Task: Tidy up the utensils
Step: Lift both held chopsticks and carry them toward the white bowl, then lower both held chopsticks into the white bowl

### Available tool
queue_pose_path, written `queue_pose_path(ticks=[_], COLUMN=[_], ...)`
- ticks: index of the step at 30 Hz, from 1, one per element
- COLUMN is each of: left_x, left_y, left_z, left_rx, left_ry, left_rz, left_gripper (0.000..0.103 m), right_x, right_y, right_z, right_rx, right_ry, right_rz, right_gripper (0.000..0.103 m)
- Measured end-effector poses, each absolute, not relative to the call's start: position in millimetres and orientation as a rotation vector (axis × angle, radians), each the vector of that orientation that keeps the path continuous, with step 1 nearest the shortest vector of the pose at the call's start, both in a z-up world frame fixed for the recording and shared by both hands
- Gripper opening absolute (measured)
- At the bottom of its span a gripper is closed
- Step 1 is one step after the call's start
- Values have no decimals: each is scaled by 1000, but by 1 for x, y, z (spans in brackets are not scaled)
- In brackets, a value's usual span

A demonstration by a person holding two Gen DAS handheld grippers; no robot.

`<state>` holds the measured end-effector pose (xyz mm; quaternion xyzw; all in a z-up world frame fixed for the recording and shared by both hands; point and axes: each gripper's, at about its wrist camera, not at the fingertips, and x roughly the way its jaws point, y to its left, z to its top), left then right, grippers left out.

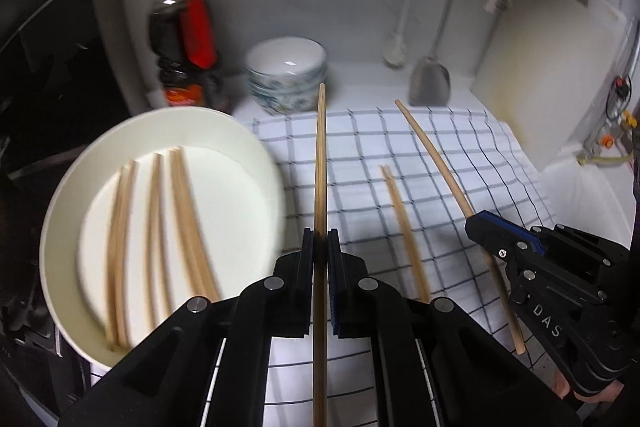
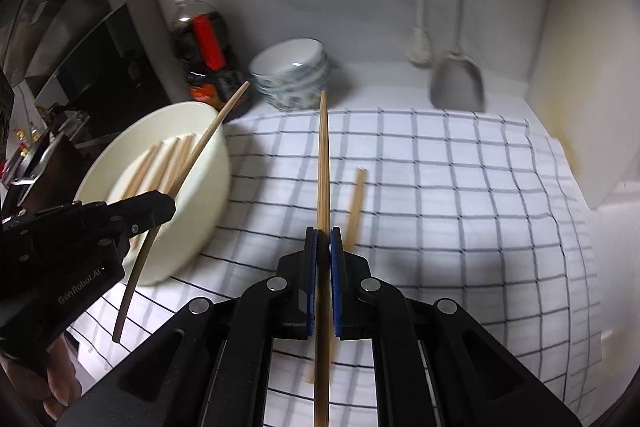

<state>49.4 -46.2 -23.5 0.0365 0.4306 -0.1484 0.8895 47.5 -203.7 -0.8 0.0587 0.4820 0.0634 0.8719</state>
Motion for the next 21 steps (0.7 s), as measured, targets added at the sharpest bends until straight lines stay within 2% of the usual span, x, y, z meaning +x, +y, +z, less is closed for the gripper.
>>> queue_pose_path(ticks=[8, 21], left_x=[65, 101], left_y=[31, 122], left_z=[-9, -45], left_rx=[26, -33], left_ry=[873, 947], left_rz=[-207, -91], left_gripper=[7, 7], right_x=[75, 122], right_y=[-138, -29], right_z=[9, -23], right_rx=[113, 104], right_ry=[990, 1072], right_rz=[235, 392], right_gripper=[6, 6])
